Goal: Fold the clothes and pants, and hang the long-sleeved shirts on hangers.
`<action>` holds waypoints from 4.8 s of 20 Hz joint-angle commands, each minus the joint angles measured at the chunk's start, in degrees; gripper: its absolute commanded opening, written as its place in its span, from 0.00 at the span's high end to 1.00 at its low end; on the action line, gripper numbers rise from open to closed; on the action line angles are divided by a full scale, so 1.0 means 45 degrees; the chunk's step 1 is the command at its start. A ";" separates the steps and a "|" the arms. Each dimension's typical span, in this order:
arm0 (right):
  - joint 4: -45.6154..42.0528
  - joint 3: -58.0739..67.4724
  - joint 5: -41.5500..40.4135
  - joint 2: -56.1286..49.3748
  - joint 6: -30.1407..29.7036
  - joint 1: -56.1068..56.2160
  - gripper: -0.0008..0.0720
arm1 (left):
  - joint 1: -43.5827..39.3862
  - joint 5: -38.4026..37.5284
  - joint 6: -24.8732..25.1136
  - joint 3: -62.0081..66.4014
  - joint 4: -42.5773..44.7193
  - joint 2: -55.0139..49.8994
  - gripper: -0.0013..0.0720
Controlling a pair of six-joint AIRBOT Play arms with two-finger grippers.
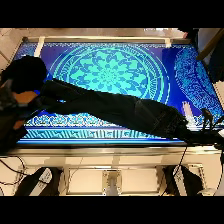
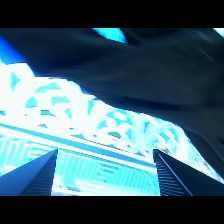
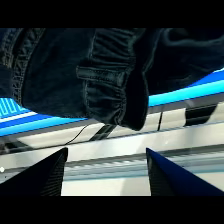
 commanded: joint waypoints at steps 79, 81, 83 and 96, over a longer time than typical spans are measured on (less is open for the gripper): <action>0.3735 1.3959 -0.7368 -1.3425 0.3113 0.2506 0.19 | -0.3211 0.6538 -0.1161 1.5936 0.0607 -1.4848 0.13; 0.3502 1.4217 -0.6159 -1.2886 0.2720 0.2089 0.19 | -0.2594 0.4507 -0.1151 1.5936 0.1025 -1.3653 0.17; 0.2676 1.4256 -0.4634 -1.1696 0.2166 0.1404 0.19 | -0.1758 0.1729 -0.1146 1.5766 0.1418 -1.2148 0.19; 0.3653 0.6533 -0.1773 -0.4702 -0.2293 -0.3235 0.19 | -0.2084 0.8986 -0.1005 -0.5095 -0.5493 0.0738 0.38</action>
